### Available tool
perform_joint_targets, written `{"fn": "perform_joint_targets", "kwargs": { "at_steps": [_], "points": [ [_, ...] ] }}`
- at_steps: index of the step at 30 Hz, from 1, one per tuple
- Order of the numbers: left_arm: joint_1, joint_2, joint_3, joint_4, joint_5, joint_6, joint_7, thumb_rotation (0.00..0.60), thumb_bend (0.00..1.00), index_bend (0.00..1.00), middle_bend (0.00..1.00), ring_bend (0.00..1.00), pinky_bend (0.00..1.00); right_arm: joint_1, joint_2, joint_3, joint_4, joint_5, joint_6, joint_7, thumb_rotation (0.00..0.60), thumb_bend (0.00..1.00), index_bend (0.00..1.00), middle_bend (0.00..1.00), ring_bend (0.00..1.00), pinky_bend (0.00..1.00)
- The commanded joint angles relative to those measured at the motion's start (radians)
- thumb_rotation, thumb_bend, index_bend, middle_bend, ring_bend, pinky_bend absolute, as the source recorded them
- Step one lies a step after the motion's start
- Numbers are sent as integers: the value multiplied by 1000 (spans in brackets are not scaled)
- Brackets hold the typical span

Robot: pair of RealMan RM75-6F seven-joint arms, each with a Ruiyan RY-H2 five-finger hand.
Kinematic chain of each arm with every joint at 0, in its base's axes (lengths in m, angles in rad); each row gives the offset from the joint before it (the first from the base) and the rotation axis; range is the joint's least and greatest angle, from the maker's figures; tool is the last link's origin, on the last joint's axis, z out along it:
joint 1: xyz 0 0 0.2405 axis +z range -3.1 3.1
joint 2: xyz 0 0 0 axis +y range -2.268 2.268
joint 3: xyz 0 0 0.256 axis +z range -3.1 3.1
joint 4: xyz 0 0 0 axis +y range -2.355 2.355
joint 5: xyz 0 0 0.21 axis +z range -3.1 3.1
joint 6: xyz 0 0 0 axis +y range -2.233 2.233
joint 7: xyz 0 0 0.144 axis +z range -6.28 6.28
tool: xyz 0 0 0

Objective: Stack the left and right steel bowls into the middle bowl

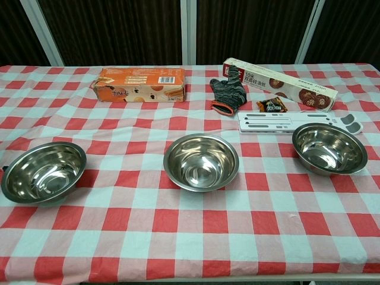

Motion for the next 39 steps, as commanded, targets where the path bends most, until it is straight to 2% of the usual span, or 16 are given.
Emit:
{"fn": "perform_joint_targets", "kwargs": {
  "at_steps": [1,12,18,22,27,39],
  "points": [
    [-1,-1,0,-5,-1,-1,4,600,125,233,272,196,307,-1,1,-1,3,-3,2,5,600,9,36,100,0,0],
    [-8,4,-8,-26,2,4,3,600,125,232,272,196,307,5,8,1,-17,-3,-7,3,600,11,37,104,0,0],
    [-6,5,2,-26,7,1,-1,600,125,232,272,197,307,49,-14,-10,-14,-15,-82,-67,600,18,72,156,2,0],
    [-1,-6,6,-9,8,6,-7,600,125,232,272,196,307,112,-58,8,35,-9,-164,-114,600,32,125,212,52,18],
    [0,-10,3,6,7,12,-24,600,125,233,272,196,307,169,-127,19,110,-12,-227,-117,600,72,211,276,108,93],
    [6,-4,4,30,11,28,-60,600,125,233,272,197,307,252,-228,38,170,51,-333,-175,600,88,233,287,128,131]
  ]
}}
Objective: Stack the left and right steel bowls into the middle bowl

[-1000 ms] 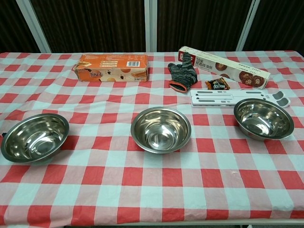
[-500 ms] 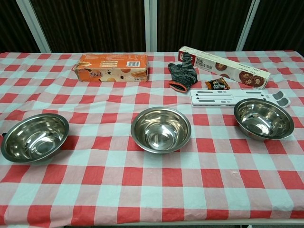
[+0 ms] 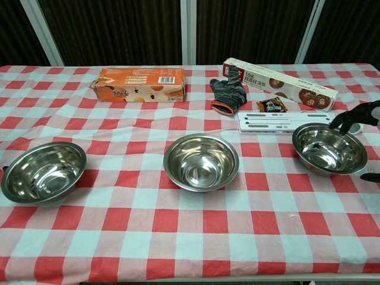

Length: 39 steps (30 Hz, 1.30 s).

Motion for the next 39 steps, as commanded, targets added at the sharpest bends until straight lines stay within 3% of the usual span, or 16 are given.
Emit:
{"fn": "perform_joint_targets", "kwargs": {
  "at_steps": [1,16,22,33,39],
  "points": [
    [0,1,-1,0,0,1,-2,600,125,232,272,197,307,17,-20,2,13,9,-17,-8,600,88,237,291,132,136],
    [-2,0,3,7,-6,-12,-5,600,126,233,272,197,307,52,-97,-13,97,74,-75,-12,600,148,327,355,212,260],
    [-1,0,4,11,-7,-12,-10,600,125,233,272,197,307,59,-123,-19,127,72,-72,1,600,227,399,409,268,324],
    [-2,-1,7,18,-4,-16,-18,600,125,232,272,197,307,79,-163,-13,174,85,-76,2,600,405,578,513,423,555],
    [-4,-2,7,18,-4,-18,-18,600,125,232,272,196,307,87,-169,-16,178,84,-76,-2,600,459,626,536,457,591]
  ]
}}
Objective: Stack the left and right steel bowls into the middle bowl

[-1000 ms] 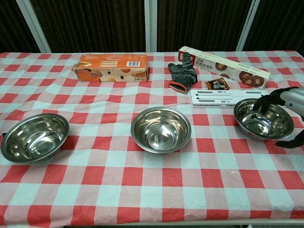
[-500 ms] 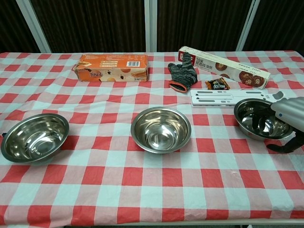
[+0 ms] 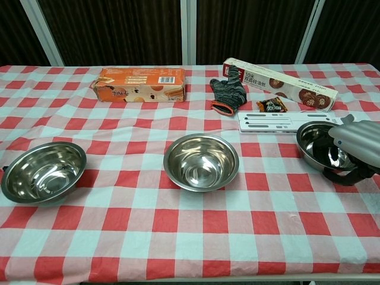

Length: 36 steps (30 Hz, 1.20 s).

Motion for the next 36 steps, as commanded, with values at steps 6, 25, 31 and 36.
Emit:
{"fn": "perform_joint_targets", "kwargs": {
  "at_steps": [6,25,31,36],
  "points": [
    [2,0,0,2,-5,0,-8,600,126,232,272,197,307,-1,3,-8,0,2,9,-3,600,490,661,565,486,626],
    [1,6,-5,-1,-9,1,-18,600,126,233,272,197,308,40,80,44,-190,-55,96,-69,600,513,684,583,506,656],
    [3,7,-8,-1,-11,6,-24,600,125,233,272,197,308,96,71,71,-271,-78,77,-151,600,515,684,583,506,656],
    [7,9,-8,6,-19,5,-35,600,125,233,272,196,307,144,40,90,-321,-66,42,-225,600,515,684,583,506,656]
  ]
}}
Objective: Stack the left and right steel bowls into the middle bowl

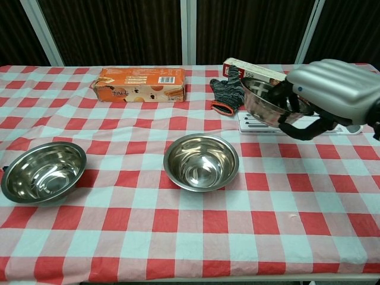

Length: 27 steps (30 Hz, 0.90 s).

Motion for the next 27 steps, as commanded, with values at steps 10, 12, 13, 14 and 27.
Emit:
{"fn": "perform_joint_targets", "kwargs": {
  "at_steps": [10,12,13,14,27],
  "points": [
    [12,-3,-2,30,-20,2,-35,600,125,233,272,196,307,87,-109,0,-46,52,-75,-131,600,515,684,583,506,656],
    [13,-4,-2,35,-23,1,-40,600,125,233,272,197,307,93,-119,-4,-42,61,-82,-134,600,515,684,583,506,656],
    [14,-5,-2,38,-25,0,-44,600,126,233,272,197,307,97,-124,-6,-38,67,-87,-135,600,514,685,583,506,656],
    [14,-6,-2,41,-26,-1,-46,600,125,233,272,197,308,101,-128,-7,-34,72,-92,-135,600,503,687,582,506,656],
    [16,-13,-5,61,-29,-1,-69,600,125,233,272,197,308,153,-60,-35,-86,148,-208,-78,600,0,73,103,19,118]
  ]
}}
